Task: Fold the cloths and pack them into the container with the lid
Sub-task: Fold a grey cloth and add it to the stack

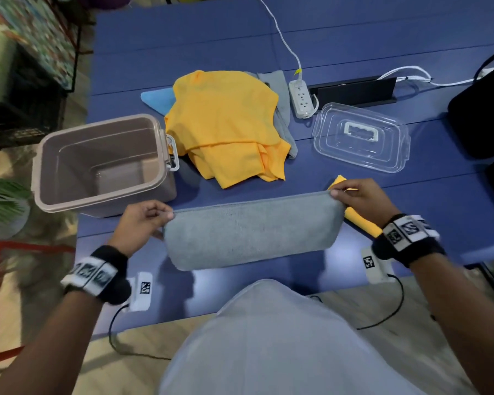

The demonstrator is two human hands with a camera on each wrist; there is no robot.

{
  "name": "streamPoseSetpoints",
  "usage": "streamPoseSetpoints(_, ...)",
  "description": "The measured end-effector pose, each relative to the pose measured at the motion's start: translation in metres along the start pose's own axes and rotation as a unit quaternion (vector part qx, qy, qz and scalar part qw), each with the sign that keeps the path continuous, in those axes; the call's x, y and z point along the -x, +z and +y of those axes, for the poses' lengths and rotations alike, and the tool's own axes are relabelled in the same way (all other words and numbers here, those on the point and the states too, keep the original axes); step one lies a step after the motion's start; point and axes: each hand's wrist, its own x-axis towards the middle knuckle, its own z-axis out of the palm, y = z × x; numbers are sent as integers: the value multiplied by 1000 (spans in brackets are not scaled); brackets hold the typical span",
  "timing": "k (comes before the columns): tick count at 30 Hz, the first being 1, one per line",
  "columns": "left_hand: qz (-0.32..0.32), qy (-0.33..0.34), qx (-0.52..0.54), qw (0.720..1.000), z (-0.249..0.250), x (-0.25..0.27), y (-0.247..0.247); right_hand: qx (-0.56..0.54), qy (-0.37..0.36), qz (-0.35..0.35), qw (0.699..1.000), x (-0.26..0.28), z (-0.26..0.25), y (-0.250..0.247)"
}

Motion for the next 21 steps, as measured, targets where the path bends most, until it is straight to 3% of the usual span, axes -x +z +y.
streamPoseSetpoints(2,34,3,-101,994,-21,-23,15,93,0,42,995,-16,10,27)
streamPoseSetpoints(4,44,3,-201,979,-36,-40,34,149,14,40,988,-28,22,50)
streamPoseSetpoints(6,56,-6,-220,974,-40,-46,47,166,47,31,984,-33,32,64)
streamPoseSetpoints(9,80,-25,-215,973,-37,-47,57,143,70,51,986,-33,38,73)
streamPoseSetpoints(14,44,-12,-167,985,-22,-39,79,111,24,52,992,-27,16,96)
streamPoseSetpoints(21,21,-15,-16,1000,1,-31,125,-42,-8,-95,995,-27,-33,142)
